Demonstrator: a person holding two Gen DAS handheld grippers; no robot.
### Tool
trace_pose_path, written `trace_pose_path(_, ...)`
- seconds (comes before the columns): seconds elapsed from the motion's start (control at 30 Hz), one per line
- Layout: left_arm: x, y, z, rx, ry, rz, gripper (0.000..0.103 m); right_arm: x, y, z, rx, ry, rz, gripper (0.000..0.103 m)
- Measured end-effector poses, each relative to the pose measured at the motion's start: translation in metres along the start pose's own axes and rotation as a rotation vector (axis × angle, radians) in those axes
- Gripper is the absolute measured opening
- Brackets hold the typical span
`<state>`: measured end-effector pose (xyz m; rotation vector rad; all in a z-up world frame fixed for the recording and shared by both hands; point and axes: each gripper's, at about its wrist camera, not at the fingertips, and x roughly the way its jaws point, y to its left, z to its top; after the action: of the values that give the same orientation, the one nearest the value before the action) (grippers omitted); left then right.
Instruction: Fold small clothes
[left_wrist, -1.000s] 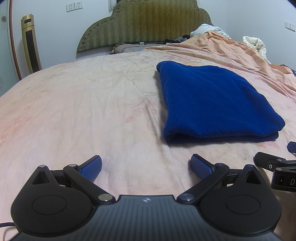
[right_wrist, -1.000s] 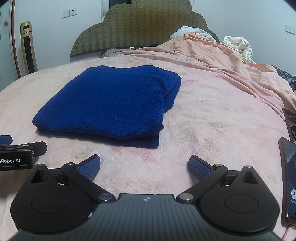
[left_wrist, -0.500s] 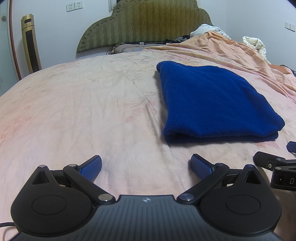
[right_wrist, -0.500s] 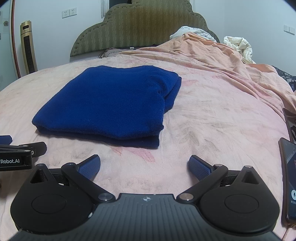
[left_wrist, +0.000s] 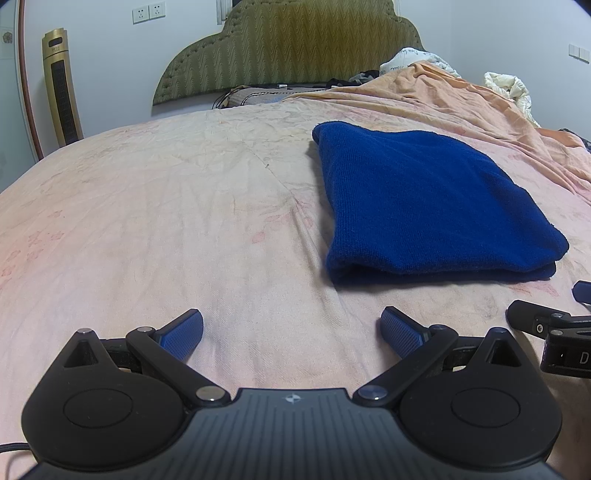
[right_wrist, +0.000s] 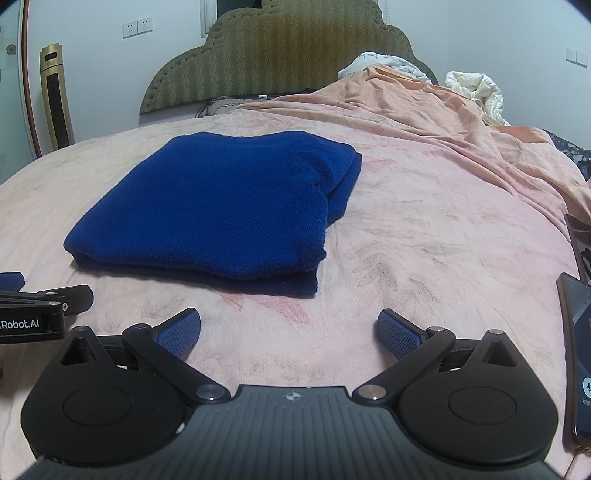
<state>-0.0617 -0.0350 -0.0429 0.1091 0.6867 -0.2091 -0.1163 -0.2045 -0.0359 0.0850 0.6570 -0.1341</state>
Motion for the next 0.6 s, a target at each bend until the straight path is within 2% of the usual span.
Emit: trace_pose_path(0.6,-0.0003,0.0,0.0001,0.0,0.0,0.0,0.103,-0.0004,-0.0015,-0.0002,0.002,-0.001,0.002,0.103)
